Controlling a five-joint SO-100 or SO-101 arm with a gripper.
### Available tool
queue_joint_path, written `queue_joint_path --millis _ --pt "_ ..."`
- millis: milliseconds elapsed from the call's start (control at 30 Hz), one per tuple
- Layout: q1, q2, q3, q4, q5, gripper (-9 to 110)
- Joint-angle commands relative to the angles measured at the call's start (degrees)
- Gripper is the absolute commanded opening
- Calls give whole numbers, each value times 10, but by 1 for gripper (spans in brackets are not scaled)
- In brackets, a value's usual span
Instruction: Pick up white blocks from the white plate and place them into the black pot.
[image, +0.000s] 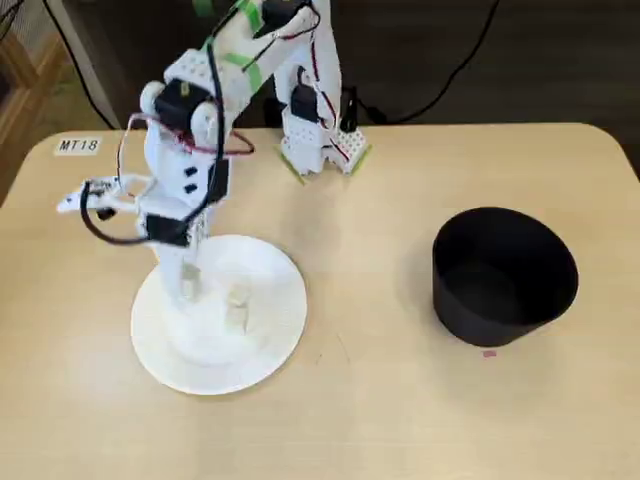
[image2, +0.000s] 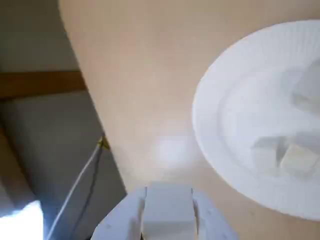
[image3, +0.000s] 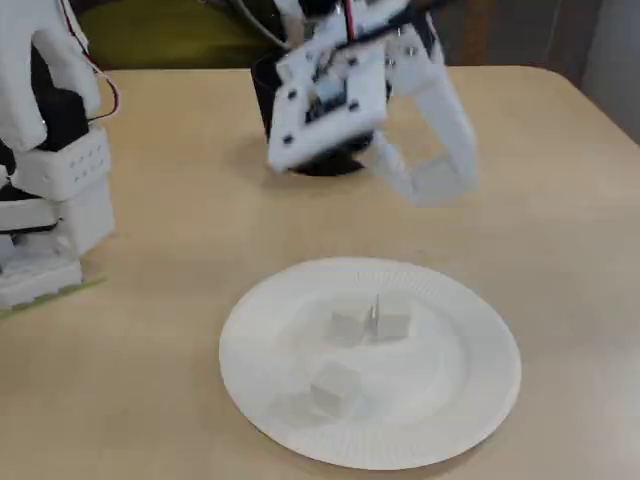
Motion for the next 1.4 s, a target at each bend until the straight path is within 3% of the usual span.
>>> queue_joint_path --millis 0,233,367,567,833,1033,1200,1300,1367 --pt "-109 87 -16 -10 70 -2" --pt "-425 108 49 -88 37 -2" --pt "-513 109 149 -186 6 -2" --pt "-545 105 251 -283 -11 -2" --pt "-563 70 263 -290 -2 -2" --pt "-565 99 271 -255 -21 17" --pt "-570 118 272 -229 -25 21" --pt "-568 127 272 -209 -26 17" --pt "-544 139 256 -167 -11 -2"
